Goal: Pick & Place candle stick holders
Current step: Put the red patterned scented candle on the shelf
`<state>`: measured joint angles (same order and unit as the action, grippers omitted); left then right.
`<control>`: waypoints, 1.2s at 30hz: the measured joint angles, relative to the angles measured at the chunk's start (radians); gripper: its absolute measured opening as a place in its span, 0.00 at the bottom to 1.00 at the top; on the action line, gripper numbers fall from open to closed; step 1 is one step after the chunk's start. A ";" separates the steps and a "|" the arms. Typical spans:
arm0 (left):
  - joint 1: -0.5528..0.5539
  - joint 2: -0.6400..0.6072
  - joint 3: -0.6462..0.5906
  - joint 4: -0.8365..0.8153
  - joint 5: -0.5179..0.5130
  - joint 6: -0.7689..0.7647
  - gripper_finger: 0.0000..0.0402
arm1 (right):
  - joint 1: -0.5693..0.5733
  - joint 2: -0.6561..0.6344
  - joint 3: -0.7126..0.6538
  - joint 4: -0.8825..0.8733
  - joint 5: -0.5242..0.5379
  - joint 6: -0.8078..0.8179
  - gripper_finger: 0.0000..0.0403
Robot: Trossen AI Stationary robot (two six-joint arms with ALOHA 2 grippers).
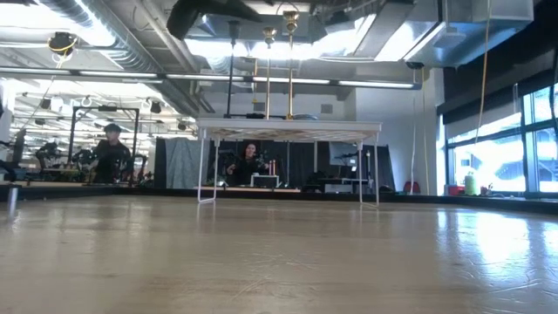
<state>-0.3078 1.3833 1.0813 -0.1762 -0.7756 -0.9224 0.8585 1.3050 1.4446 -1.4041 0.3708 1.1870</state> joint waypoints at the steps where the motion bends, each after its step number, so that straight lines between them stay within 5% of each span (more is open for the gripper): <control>1: -0.008 0.013 0.000 0.019 0.001 -0.008 0.28 | 0.024 0.000 -0.018 0.033 0.000 0.031 0.00; 11: -0.034 0.138 0.000 0.222 0.070 -0.075 0.28 | 0.190 0.015 -0.035 0.063 0.050 0.231 0.00; 16: -0.050 0.181 0.000 0.287 0.105 -0.079 0.28 | 0.242 0.051 -0.036 0.076 -0.033 0.246 0.00; 31: -0.141 0.203 0.001 0.308 0.168 -0.088 0.28 | 0.282 0.207 -0.037 0.321 -0.123 0.274 0.00; 36: -0.179 0.203 0.001 0.307 0.236 -0.050 0.28 | 0.258 0.289 -0.037 0.386 -0.138 0.414 0.00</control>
<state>-0.4864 1.5864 1.0821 0.1310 -0.5397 -0.9726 1.1168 1.5942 1.4078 -1.0181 0.2328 1.6014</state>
